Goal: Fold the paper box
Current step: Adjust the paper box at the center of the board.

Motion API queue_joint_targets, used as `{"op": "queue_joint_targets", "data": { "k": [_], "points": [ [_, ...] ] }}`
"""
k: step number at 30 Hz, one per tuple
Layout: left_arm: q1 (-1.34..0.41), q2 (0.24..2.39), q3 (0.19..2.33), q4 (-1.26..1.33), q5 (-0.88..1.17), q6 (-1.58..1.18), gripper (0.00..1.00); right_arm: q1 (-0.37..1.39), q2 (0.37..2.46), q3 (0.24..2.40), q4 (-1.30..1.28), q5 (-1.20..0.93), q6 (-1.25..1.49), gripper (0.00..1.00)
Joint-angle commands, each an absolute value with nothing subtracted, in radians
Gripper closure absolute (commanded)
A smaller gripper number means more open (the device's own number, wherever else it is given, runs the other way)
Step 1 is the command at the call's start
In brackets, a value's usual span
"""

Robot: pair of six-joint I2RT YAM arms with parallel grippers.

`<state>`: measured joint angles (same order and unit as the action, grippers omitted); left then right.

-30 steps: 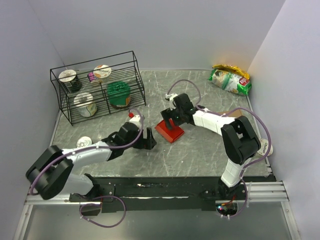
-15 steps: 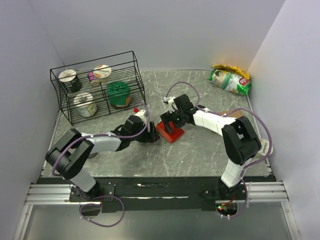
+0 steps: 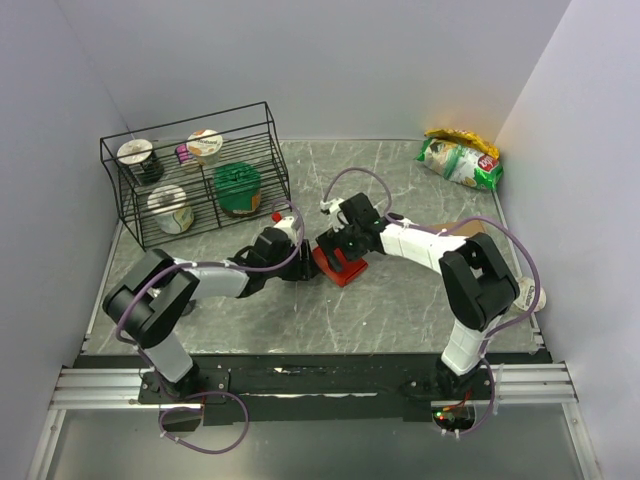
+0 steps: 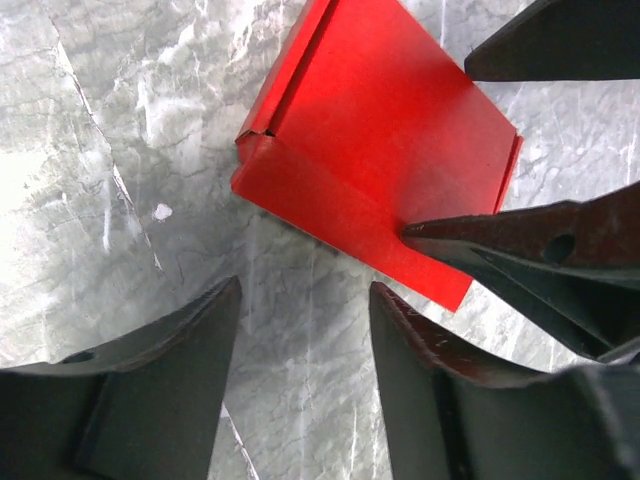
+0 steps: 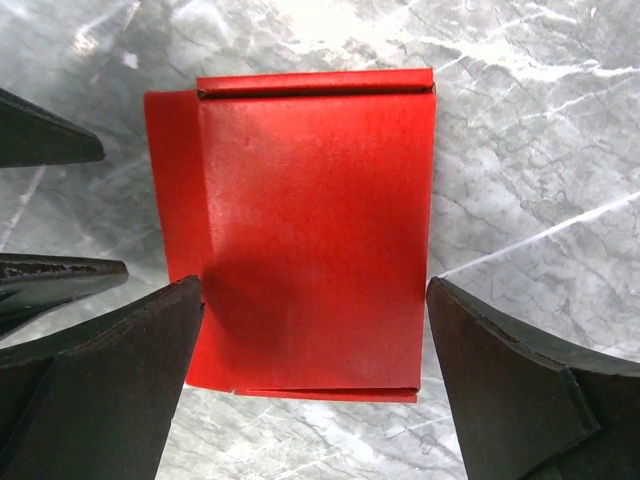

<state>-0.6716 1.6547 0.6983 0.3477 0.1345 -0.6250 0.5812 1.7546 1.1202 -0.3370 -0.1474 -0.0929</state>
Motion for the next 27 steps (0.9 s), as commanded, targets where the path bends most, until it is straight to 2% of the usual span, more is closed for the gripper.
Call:
{"op": "queue_joint_targets", "data": {
  "k": [1, 7, 18, 27],
  "points": [
    [-0.67, 1.681, 0.739, 0.406, 0.149, -0.626, 0.43, 0.598, 1.769, 1.157, -0.35, -0.078, -0.101, 0.0],
    [-0.67, 1.706, 0.747, 0.419, 0.155, -0.62, 0.48, 0.607, 1.789, 1.18, -0.368, -0.048, -0.106, 0.0],
    [-0.67, 1.733, 0.769, 0.437, 0.166, -0.607, 0.51, 0.618, 1.821, 1.203, -0.402, -0.017, -0.084, 0.0],
    [-0.67, 1.773, 0.787, 0.477, 0.195, -0.589, 0.6, 0.63, 1.856, 1.227, -0.429, -0.035, -0.087, 0.0]
  ]
}}
